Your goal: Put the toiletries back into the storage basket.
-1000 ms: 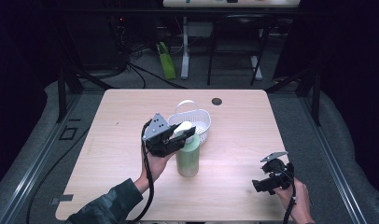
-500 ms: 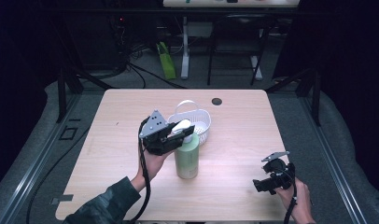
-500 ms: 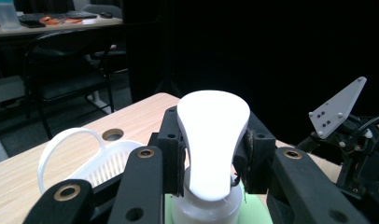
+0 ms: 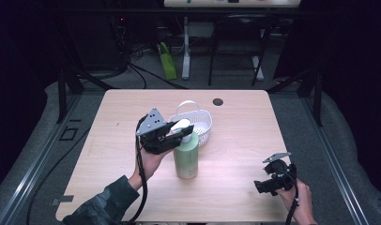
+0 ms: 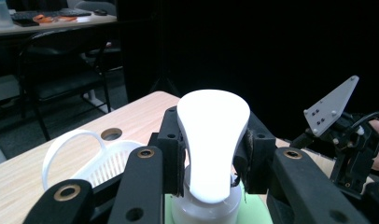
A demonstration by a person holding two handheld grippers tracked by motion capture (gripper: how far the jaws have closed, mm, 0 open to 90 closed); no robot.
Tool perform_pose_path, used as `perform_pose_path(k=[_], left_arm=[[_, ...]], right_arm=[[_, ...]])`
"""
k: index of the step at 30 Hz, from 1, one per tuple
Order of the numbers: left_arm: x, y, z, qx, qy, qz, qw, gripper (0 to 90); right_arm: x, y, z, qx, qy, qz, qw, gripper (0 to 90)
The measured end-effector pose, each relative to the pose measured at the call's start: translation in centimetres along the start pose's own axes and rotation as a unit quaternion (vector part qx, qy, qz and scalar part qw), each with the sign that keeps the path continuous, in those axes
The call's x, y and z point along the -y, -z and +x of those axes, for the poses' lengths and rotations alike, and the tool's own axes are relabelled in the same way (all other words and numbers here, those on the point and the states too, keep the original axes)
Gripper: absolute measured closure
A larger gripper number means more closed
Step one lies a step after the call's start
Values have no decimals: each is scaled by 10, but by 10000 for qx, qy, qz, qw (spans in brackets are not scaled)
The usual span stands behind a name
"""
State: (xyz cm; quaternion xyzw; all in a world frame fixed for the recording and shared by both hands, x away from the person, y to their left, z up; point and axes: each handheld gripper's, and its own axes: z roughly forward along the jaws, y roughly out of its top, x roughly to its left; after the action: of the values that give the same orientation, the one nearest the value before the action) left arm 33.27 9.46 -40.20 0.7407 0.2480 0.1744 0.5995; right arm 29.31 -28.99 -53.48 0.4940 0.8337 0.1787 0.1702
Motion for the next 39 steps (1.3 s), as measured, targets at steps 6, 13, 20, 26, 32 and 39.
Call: perform_pose_path(k=[6,13,20,26,32,39], left_arm=[[-5,2,4,10,28,-32,10000,667],[-10,10,9,-55,29,-30,10000,668],[-16,12,10,-66,-41,-31,10000,668],[-19,12,12,-30,-18,-45,10000,668],[-23,14,10,7,-35,-91,10000,668],[-34,19,11,6,-101,-169,9998,668]], right_arm=[[1,-1,-1,22,0,11,10000,7],[1,-2,-3,1,-55,-18,10000,7],[-4,-2,-1,-4,43,-62,10000,8],[-5,-2,1,35,84,-25,10000,8],[-3,0,1,60,44,-45,10000,9],[-4,0,1,73,83,-40,9999,9]])
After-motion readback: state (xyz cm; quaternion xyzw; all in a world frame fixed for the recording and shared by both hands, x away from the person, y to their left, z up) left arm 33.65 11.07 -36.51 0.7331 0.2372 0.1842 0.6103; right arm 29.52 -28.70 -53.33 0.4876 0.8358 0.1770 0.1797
